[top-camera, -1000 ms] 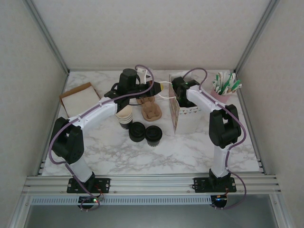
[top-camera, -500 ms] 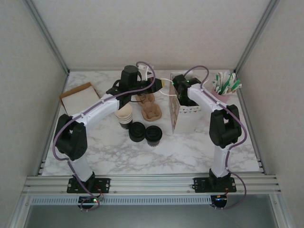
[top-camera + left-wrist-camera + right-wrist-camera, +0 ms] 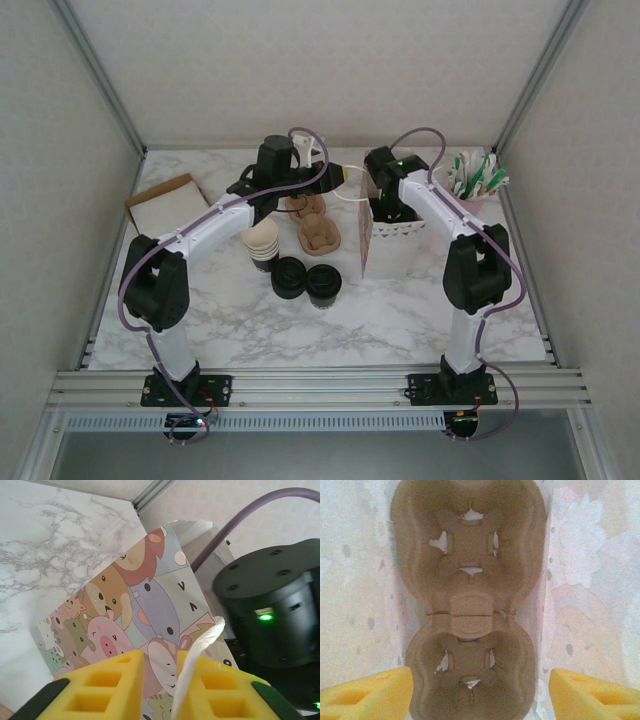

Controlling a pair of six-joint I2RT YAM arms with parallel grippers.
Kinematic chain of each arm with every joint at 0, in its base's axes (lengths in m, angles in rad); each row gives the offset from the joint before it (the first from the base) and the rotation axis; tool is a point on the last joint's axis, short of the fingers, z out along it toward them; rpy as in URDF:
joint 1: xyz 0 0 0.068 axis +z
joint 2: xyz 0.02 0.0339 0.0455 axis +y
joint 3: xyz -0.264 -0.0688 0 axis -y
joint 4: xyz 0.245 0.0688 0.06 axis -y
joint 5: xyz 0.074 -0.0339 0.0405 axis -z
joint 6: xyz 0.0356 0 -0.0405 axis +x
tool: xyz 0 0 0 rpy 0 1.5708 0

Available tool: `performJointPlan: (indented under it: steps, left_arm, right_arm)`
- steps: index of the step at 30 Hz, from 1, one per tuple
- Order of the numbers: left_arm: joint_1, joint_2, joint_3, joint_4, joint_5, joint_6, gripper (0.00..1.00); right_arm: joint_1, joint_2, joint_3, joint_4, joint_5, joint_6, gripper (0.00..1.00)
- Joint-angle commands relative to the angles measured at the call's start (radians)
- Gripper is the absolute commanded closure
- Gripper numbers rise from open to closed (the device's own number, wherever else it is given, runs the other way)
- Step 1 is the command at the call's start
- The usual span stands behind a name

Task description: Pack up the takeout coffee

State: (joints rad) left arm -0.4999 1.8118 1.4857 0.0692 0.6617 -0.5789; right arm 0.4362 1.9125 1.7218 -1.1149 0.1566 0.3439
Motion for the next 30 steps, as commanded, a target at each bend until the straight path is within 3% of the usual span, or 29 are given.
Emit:
performJointPlan:
  steps: [1, 16, 24, 30]
  left_arm:
    - [0.008, -0.043, 0.01, -0.001, 0.016, 0.007, 0.74]
    - [0.008, -0.086, 0.017, 0.004, 0.029, -0.002, 0.47]
    - [0.008, -0.119, 0.031, -0.003, 0.031, -0.003, 0.27]
    - [0.008, -0.181, 0.023, -0.019, 0.008, 0.009, 0.15]
  right_arm:
    - [-0.005, -0.079, 0.048, -0.042, 0.01, -0.002, 0.25]
    - [0.0, -0.246, 0.066, 0.029, 0.006, -0.026, 0.17]
    - [-0.001, -0.325, 0.062, 0.092, -0.029, -0.031, 0.16]
    - [0.0, -0.408, 0.069, 0.128, -0.073, -0.028, 0.1]
